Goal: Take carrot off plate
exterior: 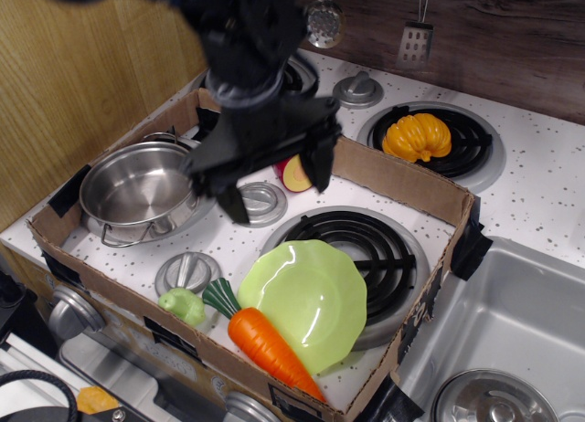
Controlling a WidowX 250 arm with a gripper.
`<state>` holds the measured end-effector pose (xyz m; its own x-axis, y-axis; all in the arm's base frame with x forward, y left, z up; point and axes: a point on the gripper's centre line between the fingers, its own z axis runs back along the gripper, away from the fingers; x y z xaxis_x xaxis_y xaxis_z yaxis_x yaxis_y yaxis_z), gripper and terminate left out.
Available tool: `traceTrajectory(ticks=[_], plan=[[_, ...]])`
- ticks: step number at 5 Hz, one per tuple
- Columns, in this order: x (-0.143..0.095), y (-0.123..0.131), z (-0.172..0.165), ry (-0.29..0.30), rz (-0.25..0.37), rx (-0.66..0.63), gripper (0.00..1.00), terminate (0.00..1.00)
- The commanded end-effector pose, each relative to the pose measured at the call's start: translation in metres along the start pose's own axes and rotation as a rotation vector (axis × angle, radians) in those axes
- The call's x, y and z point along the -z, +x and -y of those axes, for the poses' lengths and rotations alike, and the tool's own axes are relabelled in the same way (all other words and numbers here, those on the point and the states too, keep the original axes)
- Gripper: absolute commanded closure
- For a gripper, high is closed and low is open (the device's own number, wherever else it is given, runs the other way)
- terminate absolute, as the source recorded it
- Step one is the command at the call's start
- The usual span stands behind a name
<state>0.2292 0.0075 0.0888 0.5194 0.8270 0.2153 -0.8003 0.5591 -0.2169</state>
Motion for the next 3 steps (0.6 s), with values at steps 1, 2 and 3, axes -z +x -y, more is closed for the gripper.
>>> traceTrajectory(ticks=[1,2,3], plan=[[0.003,-0.027,-0.007,-0.023,0.033,-0.146,0.00,0.00],[0.013,-0.036,-0.013,-0.020,-0.018,-0.191,0.00,0.00],[0.022,-0.039,-0.018,-0.007,-0.024,-0.191,0.00,0.00]])
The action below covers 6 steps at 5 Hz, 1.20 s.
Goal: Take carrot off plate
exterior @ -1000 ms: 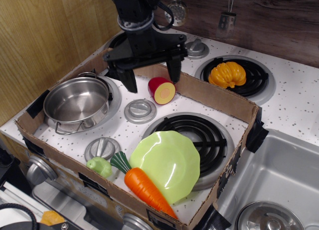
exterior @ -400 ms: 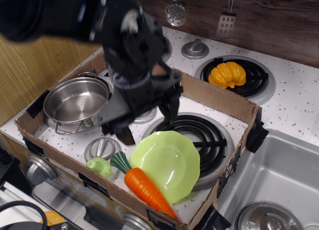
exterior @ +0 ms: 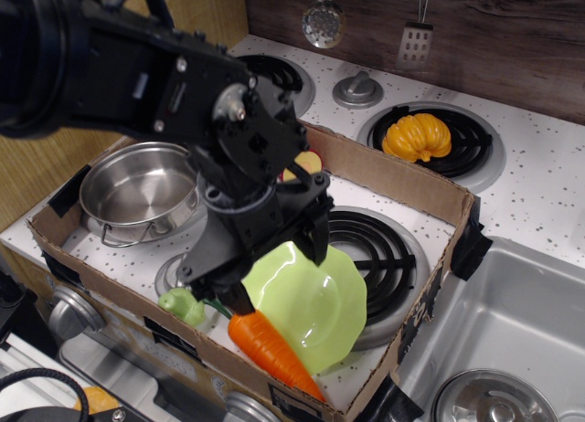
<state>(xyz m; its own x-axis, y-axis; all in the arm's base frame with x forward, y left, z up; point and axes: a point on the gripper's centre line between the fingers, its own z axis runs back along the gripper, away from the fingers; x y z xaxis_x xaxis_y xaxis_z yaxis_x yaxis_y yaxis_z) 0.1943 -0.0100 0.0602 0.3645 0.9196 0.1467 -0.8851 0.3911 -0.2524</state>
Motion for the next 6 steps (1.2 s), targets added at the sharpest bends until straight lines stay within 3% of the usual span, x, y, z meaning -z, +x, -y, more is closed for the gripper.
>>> traceTrajectory(ticks=[1,2,3,4,5,6], plan=[[0.018,0.000,-0.001,0.010,-0.015,-0.005,0.00,0.00],[0.030,0.004,-0.009,0.039,-0.044,-0.026,0.00,0.00],[0.037,0.005,-0.013,0.055,-0.034,-0.039,0.00,0.00],[0.046,0.005,-0.016,0.026,-0.056,-0.065,0.00,0.00],[0.050,0.007,-0.013,-0.060,-0.036,-0.084,0.00,0.00],[0.046,0.008,-0.013,-0.079,-0.019,-0.084,1.00,0.00]])
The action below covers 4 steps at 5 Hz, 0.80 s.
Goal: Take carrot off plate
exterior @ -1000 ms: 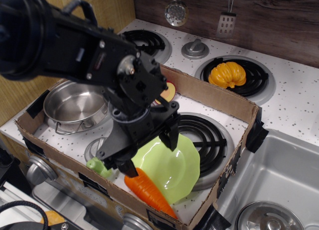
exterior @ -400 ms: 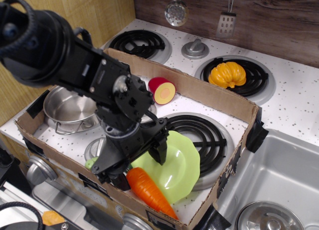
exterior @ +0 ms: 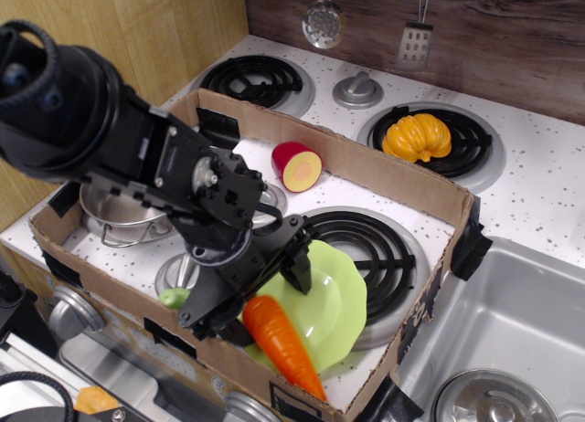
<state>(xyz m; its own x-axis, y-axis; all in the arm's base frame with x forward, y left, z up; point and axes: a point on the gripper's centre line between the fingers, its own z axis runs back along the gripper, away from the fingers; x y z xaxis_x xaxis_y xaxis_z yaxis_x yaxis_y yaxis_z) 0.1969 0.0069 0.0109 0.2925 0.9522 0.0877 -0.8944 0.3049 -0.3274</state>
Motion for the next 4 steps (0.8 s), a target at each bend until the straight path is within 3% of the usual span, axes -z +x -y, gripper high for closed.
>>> traceTrajectory(ticks=[1,2,4], plan=[[-0.008,-0.002,0.008,-0.001,0.025,0.015,1.00,0.00],[-0.020,-0.003,0.015,0.017,0.028,0.020,1.00,0.00],[-0.046,0.008,0.058,0.036,-0.061,-0.011,1.00,0.00]])
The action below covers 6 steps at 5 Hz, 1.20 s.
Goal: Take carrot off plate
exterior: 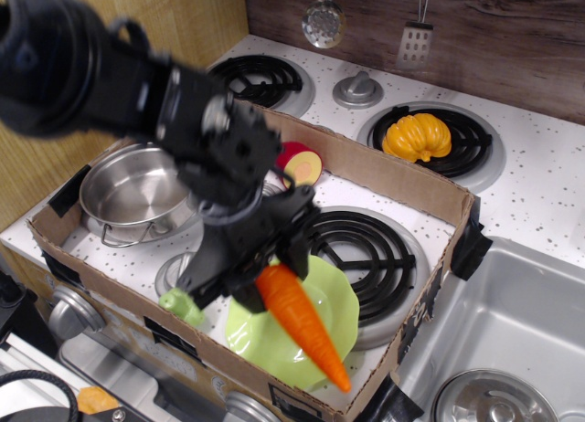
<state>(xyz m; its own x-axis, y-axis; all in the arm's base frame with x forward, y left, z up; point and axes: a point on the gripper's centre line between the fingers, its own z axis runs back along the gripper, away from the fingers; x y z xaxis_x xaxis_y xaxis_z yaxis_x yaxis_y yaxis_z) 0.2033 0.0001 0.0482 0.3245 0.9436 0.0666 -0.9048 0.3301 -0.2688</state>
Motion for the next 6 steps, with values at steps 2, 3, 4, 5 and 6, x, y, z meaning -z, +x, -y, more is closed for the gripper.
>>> traceTrajectory(ticks=[2,3,4,5,6], plan=[[-0.014,0.056,0.099,-0.078,0.044,-0.148,1.00,0.00],[0.000,0.082,0.115,-0.161,0.088,-0.271,1.00,0.00],[0.013,0.090,0.108,-0.271,0.238,-0.491,1.00,0.00],[0.015,0.088,0.100,-0.254,0.386,-0.699,1.00,0.00],[0.008,0.081,0.098,-0.200,0.444,-0.822,1.00,0.00]])
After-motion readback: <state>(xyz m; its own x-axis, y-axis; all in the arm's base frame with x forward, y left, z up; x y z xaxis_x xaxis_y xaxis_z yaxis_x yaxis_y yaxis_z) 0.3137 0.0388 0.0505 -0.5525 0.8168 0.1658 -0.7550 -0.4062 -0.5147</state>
